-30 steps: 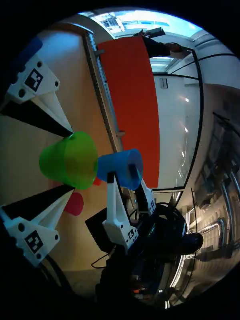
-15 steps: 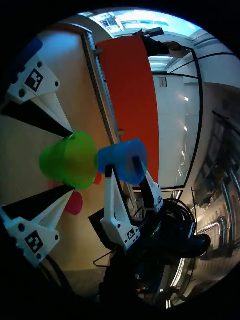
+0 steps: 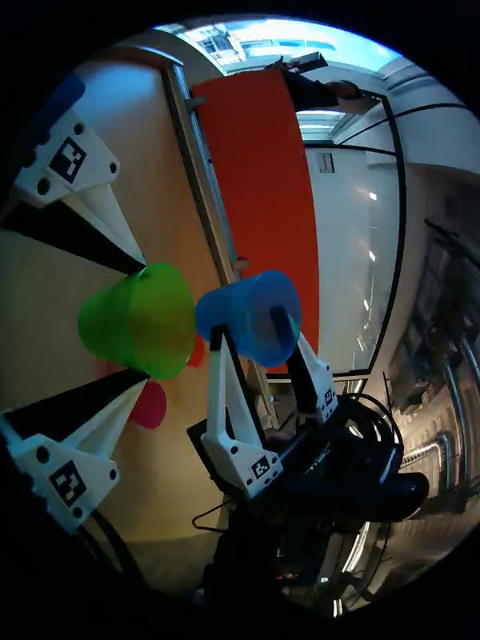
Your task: Pour water
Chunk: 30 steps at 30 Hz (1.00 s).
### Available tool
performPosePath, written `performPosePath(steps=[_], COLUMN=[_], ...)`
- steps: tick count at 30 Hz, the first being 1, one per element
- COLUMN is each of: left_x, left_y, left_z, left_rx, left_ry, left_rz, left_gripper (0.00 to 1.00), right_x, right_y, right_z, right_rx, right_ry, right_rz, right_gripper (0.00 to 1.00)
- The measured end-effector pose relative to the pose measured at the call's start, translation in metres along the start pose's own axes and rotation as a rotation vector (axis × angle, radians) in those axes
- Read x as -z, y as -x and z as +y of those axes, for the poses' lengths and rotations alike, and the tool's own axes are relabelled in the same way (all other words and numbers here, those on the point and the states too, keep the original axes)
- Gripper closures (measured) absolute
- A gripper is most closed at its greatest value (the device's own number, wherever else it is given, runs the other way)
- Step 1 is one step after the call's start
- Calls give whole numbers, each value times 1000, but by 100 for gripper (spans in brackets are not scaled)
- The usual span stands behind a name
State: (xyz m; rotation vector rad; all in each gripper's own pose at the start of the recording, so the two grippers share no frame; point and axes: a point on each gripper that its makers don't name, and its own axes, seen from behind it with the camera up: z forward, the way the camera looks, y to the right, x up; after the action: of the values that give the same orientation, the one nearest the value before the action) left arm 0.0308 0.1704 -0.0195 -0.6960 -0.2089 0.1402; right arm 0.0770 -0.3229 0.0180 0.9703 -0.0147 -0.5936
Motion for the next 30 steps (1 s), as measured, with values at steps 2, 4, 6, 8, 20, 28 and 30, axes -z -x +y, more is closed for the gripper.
performPosePath(steps=[2,4,6,8,20,28,30], left_x=[0,-1,-1,-1,-3,-4,-4], left_y=[0,-1,-1,-2,-5,-8,-8], left_z=[1,1,1,2,5,7,6], left_rx=[0,0,-2,-3,-9,-15,-15], left_ry=[2,3,3,4,7,13,12], left_rz=[0,0,1,0,2,5,5], left_gripper=[17,17,17,17,17,17,17], right_x=[0,1,1,1,4,5,5], right_y=[0,-1,-1,-1,-6,-5,-5], right_z=[0,1,2,3,10,14,15], right_rx=[13,25,35,49,134,199,212], right_ry=[-1,-2,-2,0,7,9,10], right_rz=[-4,-6,-6,-8,-13,-26,-27], right_gripper=[12,12,12,12,12,12,12])
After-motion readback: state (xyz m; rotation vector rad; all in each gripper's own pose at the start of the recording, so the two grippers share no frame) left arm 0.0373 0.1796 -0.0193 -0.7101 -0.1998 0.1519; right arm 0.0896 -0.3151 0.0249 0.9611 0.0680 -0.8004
